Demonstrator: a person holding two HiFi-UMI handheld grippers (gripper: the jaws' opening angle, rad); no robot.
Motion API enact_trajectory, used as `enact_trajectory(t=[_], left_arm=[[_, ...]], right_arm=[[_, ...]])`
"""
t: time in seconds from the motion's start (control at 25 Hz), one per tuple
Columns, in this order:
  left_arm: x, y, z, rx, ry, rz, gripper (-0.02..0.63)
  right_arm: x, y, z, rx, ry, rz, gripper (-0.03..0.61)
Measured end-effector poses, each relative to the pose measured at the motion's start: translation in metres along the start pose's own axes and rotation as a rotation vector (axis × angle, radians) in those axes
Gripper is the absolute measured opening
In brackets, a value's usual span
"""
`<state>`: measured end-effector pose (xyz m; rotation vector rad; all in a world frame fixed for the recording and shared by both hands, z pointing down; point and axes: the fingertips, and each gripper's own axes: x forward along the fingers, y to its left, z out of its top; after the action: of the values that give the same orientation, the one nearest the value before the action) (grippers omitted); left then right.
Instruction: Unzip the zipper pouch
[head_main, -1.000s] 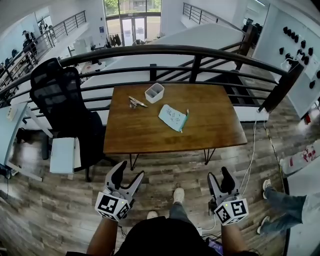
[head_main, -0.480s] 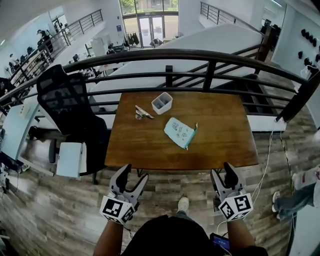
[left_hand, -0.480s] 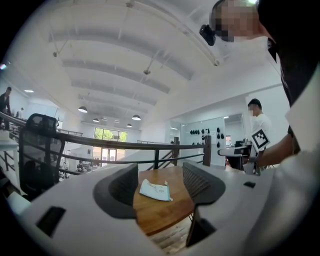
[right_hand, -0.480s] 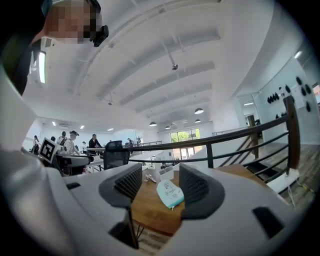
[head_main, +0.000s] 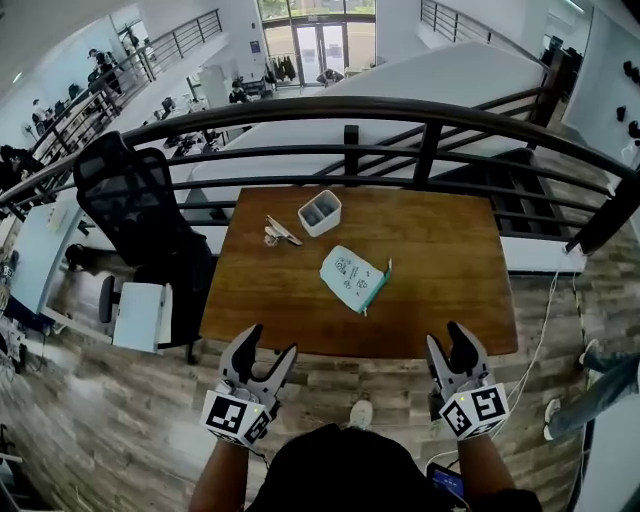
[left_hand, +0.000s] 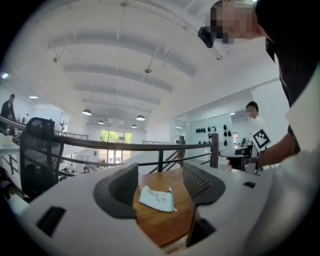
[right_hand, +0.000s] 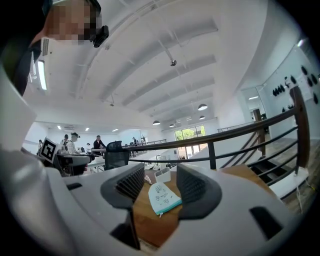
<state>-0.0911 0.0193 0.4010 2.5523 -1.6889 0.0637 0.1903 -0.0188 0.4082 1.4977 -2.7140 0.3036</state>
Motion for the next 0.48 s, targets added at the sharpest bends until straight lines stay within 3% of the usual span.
enact_trajectory(t=[0.48], left_arm=[[0.039,-0.01,-0.014,0.03,0.049,-0.018,0.288]], right_arm=[[0.028,-0.032,-0.008,0.023,0.033,0.028,0.196]])
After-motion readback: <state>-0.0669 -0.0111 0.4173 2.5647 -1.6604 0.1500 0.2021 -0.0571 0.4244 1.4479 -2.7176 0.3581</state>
